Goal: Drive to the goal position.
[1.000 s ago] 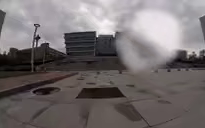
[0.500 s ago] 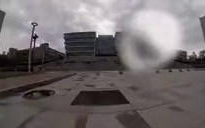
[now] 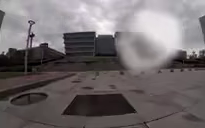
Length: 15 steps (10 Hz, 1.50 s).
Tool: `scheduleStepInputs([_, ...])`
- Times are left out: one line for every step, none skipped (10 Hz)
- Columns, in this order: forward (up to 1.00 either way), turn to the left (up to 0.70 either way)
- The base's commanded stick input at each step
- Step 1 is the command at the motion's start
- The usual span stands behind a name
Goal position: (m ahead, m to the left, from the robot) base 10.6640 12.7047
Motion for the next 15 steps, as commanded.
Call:
scheduleStepInputs([0.7, 0.0])
scheduleStepInputs([0.7, 0.0])
scheduleStepInputs([0.7, 0.0])
scheduleStepInputs([0.7, 0.0])
scheduleStepInputs([0.7, 0.0])
scheduleStepInputs([0.7, 0.0])
scheduleStepInputs([0.7, 0.0])
scheduleStepInputs([0.7, 0.0])
scheduleStepInputs([0.7, 0.0])
scheduleStepInputs([0.7, 0.0])
scheduleStepInputs([0.7, 0.0])
scheduleStepInputs([0.7, 0.0])
scheduleStepInputs([0.7, 0.0])
scheduleStepInputs([0.7, 0.0])
scheduleStepInputs([0.7, 0.0])
